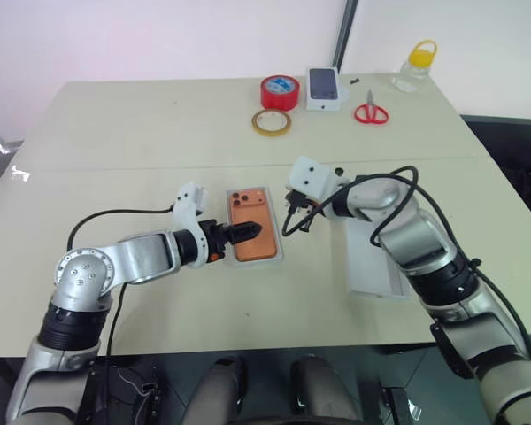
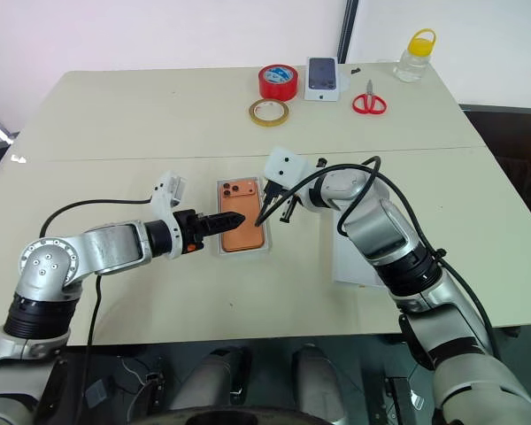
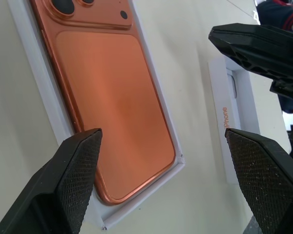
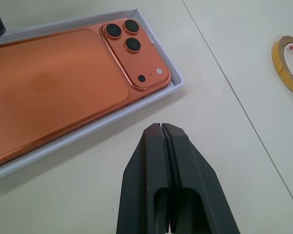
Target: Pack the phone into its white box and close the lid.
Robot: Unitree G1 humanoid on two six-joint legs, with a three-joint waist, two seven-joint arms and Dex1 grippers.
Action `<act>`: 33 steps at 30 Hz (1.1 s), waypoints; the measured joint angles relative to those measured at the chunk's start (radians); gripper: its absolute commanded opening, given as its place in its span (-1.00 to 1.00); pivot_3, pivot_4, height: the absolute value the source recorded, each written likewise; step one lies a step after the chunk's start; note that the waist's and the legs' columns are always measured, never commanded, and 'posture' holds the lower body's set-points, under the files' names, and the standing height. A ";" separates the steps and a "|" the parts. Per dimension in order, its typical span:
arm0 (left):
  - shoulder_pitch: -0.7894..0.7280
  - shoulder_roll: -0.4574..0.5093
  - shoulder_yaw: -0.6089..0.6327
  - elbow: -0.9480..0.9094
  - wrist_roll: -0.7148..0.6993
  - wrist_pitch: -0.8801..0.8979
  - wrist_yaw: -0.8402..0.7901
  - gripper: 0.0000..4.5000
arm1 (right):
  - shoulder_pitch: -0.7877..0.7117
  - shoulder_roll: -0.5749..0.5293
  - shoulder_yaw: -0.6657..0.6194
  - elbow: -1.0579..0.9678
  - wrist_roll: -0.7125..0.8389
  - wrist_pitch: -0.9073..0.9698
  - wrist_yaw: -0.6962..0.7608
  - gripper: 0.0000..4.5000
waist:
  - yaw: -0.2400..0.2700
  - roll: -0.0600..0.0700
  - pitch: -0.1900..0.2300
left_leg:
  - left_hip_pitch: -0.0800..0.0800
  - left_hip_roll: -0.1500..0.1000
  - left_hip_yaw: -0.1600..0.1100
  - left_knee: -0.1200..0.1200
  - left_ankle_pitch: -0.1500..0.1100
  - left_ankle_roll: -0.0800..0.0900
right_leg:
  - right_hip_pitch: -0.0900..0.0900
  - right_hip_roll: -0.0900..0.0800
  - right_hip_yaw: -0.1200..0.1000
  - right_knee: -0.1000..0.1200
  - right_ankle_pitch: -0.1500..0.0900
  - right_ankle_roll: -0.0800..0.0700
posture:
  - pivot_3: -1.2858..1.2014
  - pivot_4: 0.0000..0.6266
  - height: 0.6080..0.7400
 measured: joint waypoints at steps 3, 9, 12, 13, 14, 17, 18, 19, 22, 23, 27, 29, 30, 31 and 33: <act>0.012 0.026 0.048 -0.001 0.110 -0.040 -0.071 0.88 | 0.002 -0.001 -0.001 0.003 0.000 0.000 -0.004 -1.00 | 0.000 0.000 0.000 | 0.000 0.000 0.000 0.000 0.000 0.000 | 0.000 0.000 0.000 0.000 0.000 0.000 | 0.03 -0.52 1.00; 0.012 0.209 0.021 0.001 0.524 -0.062 -0.320 0.28 | 0.034 -0.005 0.014 0.027 0.005 -0.011 0.002 -1.00 | 0.002 0.001 0.001 | 0.000 0.000 0.000 -0.001 0.000 0.000 | 0.000 0.000 0.000 -0.001 0.000 0.000 | 0.03 -0.52 1.00; 0.007 0.239 -0.069 0.002 0.694 -0.061 -0.475 -0.38 | 0.037 -0.001 0.049 0.065 -0.003 -0.015 -0.001 -1.00 | 0.002 0.002 0.001 | 0.000 0.000 0.000 -0.001 0.000 0.000 | 0.000 0.000 0.000 -0.001 0.000 0.000 | 0.03 -0.52 1.00; 0.003 0.238 -0.100 0.004 0.747 -0.061 -0.527 -0.63 | 0.037 -0.001 0.058 0.080 -0.005 -0.015 -0.003 -1.00 | 0.003 0.001 0.001 | 0.000 0.000 0.000 -0.001 0.000 0.000 | 0.000 0.000 0.000 -0.001 0.000 0.000 | 0.03 -0.52 1.00; -0.004 0.237 -0.122 0.009 0.784 -0.061 -0.559 -0.86 | 0.037 -0.001 0.064 0.087 -0.008 -0.016 -0.004 -1.00 | 0.003 0.001 0.001 | 0.000 0.000 0.000 -0.001 0.000 0.000 | 0.000 0.000 0.000 -0.001 0.000 0.000 | 0.03 -0.52 1.00; -0.074 0.206 -0.182 0.064 0.902 -0.062 -0.667 -0.98 | 0.037 0.009 0.084 0.108 -0.024 -0.016 -0.006 -1.00 | 0.003 0.001 0.001 | 0.000 0.000 0.000 -0.001 0.000 0.000 | 0.000 0.000 -0.001 -0.001 0.000 0.000 | 0.03 -0.52 1.00; -0.097 0.195 -0.196 0.081 0.931 -0.062 -0.694 -0.98 | 0.037 0.013 0.093 0.112 -0.029 -0.017 -0.010 -1.00 | 0.003 0.001 0.001 | 0.000 0.000 0.000 -0.001 0.000 0.000 | 0.000 0.000 -0.001 -0.001 0.000 0.000 | 0.03 -0.52 1.00; -0.119 0.180 -0.209 0.100 0.966 -0.061 -0.729 -0.98 | 0.037 0.019 0.105 0.114 -0.036 -0.017 -0.012 -1.00 | 0.000 0.001 0.001 | 0.000 0.000 0.000 -0.001 0.000 0.000 | 0.000 0.000 0.000 -0.001 0.000 0.000 | 0.03 -0.52 1.00; -0.159 0.147 -0.252 0.132 1.048 -0.061 -0.821 -0.98 | 0.038 0.031 0.126 0.115 -0.046 -0.021 -0.012 -1.00 | -0.004 0.001 0.001 | 0.000 0.000 0.000 -0.002 0.000 0.000 | -0.001 0.000 0.000 -0.001 0.000 0.000 | 0.03 -0.52 1.00; -0.175 0.136 -0.271 0.146 1.072 -0.060 -0.854 -0.98 | 0.038 0.032 0.132 0.116 -0.050 -0.021 -0.012 -1.00 | -0.002 0.001 0.001 | 0.000 0.000 0.000 -0.002 0.000 0.000 | -0.001 0.000 -0.001 -0.001 0.000 0.000 | 0.03 -0.52 1.00; -0.226 0.102 -0.330 0.161 1.155 -0.045 -0.967 -0.98 | 0.039 0.037 0.145 0.109 -0.061 -0.018 -0.008 -1.00 | -0.001 0.001 0.001 | 0.000 0.000 -0.001 -0.001 0.000 0.000 | 0.000 0.000 -0.001 -0.001 0.000 0.000 | 0.03 -0.52 1.00; -0.247 0.080 -0.352 0.168 1.192 -0.038 -1.001 -0.98 | 0.043 0.033 0.145 0.098 -0.063 -0.007 -0.001 -1.00 | 0.000 0.001 0.001 | 0.000 0.000 -0.001 -0.001 0.000 0.000 | 0.000 0.000 -0.001 -0.001 0.000 0.000 | 0.03 -0.52 1.00; -0.259 0.066 -0.362 0.181 1.213 -0.035 -1.018 -0.98 | 0.047 0.028 0.145 0.087 -0.064 -0.001 0.002 -1.00 | 0.003 0.001 0.001 | 0.000 0.000 -0.001 -0.001 0.000 0.000 | 0.000 0.000 -0.001 -0.001 0.000 0.000 | 0.03 -0.52 1.00; -0.266 0.049 -0.365 0.190 1.232 -0.032 -1.031 -0.98 | 0.049 0.024 0.144 0.080 -0.064 0.006 0.005 -1.00 | 0.003 0.001 0.001 | 0.000 -0.001 -0.001 -0.001 0.000 0.000 | 0.000 0.000 -0.001 -0.001 0.000 0.000 | 0.03 -0.52 1.00; -0.287 0.025 -0.380 0.203 1.271 -0.027 -1.054 -0.98 | 0.058 0.011 0.144 0.055 -0.068 0.024 0.009 -1.00 | 0.004 0.001 0.001 | 0.000 -0.001 -0.001 -0.001 0.000 0.000 | 0.000 -0.001 -0.001 -0.001 0.000 0.000 | 0.03 -0.52 1.00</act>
